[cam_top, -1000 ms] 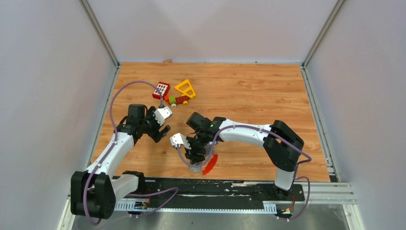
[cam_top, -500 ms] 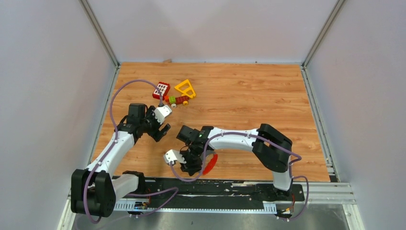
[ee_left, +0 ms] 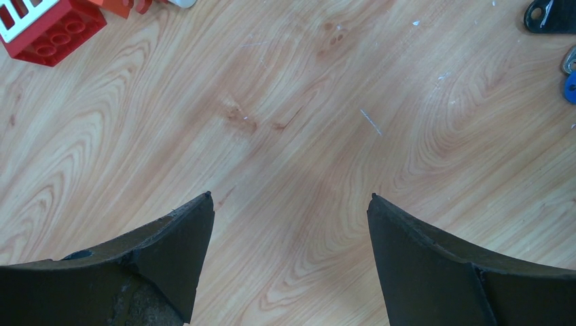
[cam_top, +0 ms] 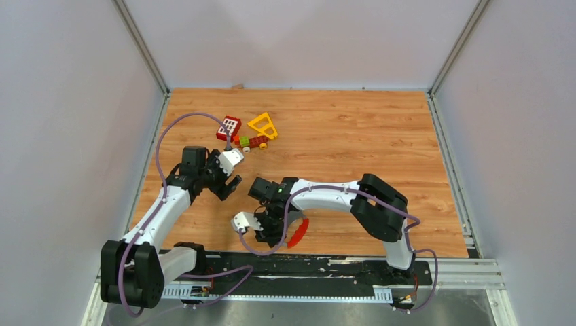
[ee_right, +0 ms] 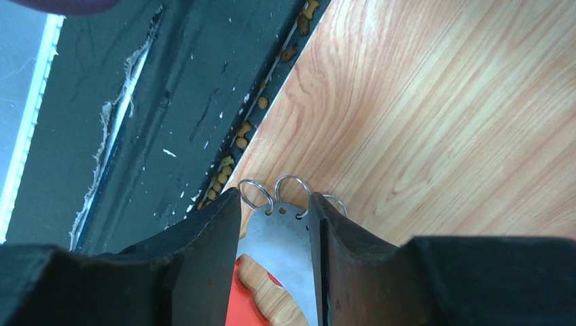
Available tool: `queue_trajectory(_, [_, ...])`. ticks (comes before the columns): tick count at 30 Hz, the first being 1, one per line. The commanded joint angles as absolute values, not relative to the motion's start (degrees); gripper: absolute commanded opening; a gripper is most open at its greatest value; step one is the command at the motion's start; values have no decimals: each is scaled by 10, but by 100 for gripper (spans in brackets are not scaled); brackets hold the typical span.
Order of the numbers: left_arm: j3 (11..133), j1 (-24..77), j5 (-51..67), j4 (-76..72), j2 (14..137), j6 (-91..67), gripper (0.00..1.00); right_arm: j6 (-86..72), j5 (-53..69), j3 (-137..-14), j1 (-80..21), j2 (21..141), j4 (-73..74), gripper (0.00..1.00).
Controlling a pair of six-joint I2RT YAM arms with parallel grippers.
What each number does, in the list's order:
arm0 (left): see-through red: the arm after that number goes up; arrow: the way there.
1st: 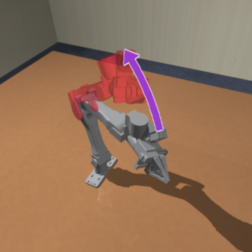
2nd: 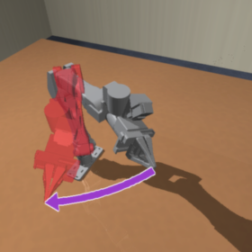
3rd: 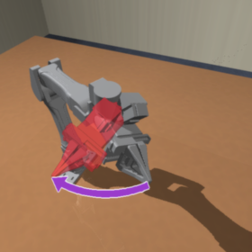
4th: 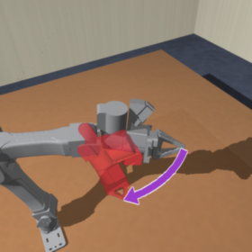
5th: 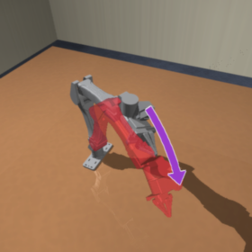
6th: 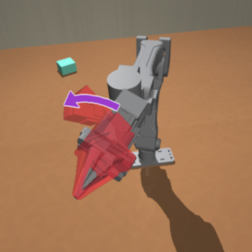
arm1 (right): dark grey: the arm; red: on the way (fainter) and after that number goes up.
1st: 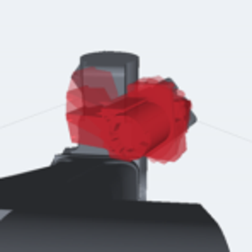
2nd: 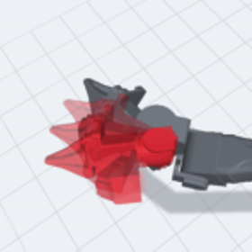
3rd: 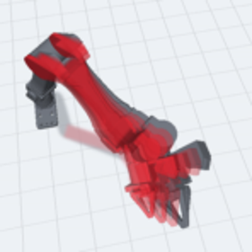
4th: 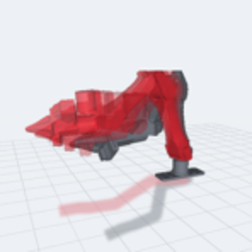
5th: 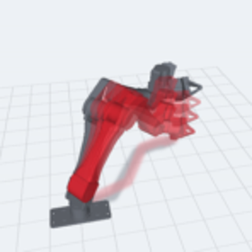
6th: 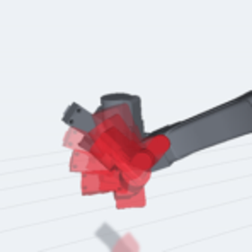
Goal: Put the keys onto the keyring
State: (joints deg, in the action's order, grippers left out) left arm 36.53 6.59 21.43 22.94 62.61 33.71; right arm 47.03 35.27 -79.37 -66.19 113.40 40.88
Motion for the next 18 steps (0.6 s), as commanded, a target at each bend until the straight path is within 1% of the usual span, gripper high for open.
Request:
queue_trajectory(1, [387, 62, 221, 230, 611, 356, 90, 487, 318, -771, -665, 1099, 417, 42])
queue_trajectory(8, [378, 63, 265, 239, 609, 393, 90, 485, 267, -681, -664, 1016, 409, 47])
queue_trajectory(11, [378, 63, 283, 238, 608, 398, 90, 487, 248, -645, -664, 984, 397, 46])
queue_trajectory(14, [379, 63, 291, 237, 604, 399, 89, 495, 225, -617, -660, 974, 398, 43])
queue_trajectory(18, [379, 64, 291, 236, 597, 403, 89, 498, 208, -570, -647, 965, 383, 43])
